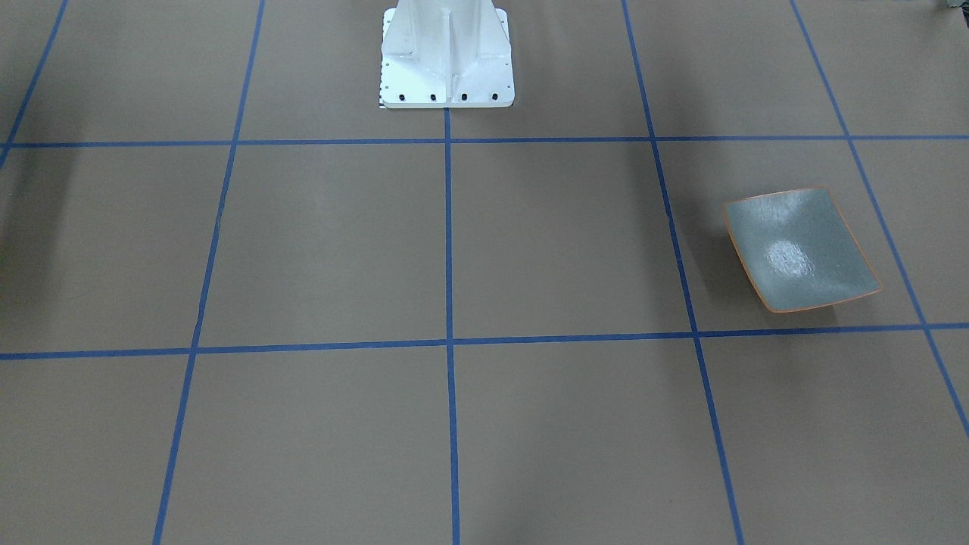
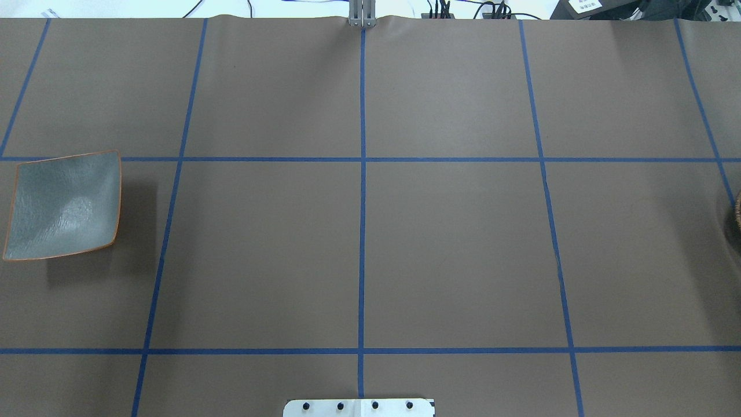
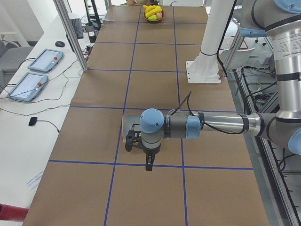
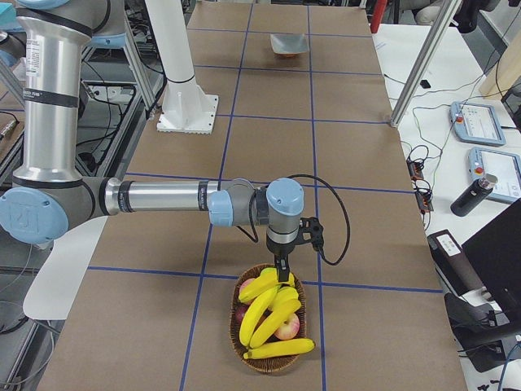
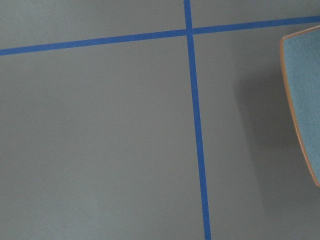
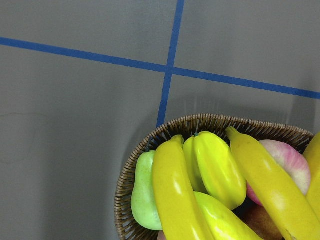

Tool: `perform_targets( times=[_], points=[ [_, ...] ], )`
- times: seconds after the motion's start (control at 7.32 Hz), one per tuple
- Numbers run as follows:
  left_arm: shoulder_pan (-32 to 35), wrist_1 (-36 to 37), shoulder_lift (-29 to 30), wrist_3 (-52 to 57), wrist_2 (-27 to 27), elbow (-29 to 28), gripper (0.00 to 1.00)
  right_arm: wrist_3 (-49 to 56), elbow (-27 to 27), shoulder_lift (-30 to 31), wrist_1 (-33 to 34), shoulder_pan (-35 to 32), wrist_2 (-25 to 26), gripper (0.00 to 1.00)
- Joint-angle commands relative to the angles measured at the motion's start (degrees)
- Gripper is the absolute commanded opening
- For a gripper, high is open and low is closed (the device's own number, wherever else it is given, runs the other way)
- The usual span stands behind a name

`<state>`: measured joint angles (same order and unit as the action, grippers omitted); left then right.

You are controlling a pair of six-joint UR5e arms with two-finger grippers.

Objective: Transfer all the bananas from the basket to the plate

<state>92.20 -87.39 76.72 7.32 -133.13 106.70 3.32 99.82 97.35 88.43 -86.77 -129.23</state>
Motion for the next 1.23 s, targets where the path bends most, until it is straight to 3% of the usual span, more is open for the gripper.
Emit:
perform_targets(
  times=[0.0,0.68,1.09],
  points=[
    [0.00,-0.59,0.27,-0.02,0.15,1.57,1.00,0.02,0.11,0.03,-0.10,-0.06,-0.05,1.00],
    [0.00,-0.68,0.62,-0.55,0.68,1.32,1.00,0.46,2.22,-0.75,-0.54,-0.50,-0.05,1.00],
    [0.09,-0.68,0.62,-0.81,0.41,0.88,1.00,0.19,2.32,-2.87,-6.06,-0.50,-1.10,1.00]
  ],
)
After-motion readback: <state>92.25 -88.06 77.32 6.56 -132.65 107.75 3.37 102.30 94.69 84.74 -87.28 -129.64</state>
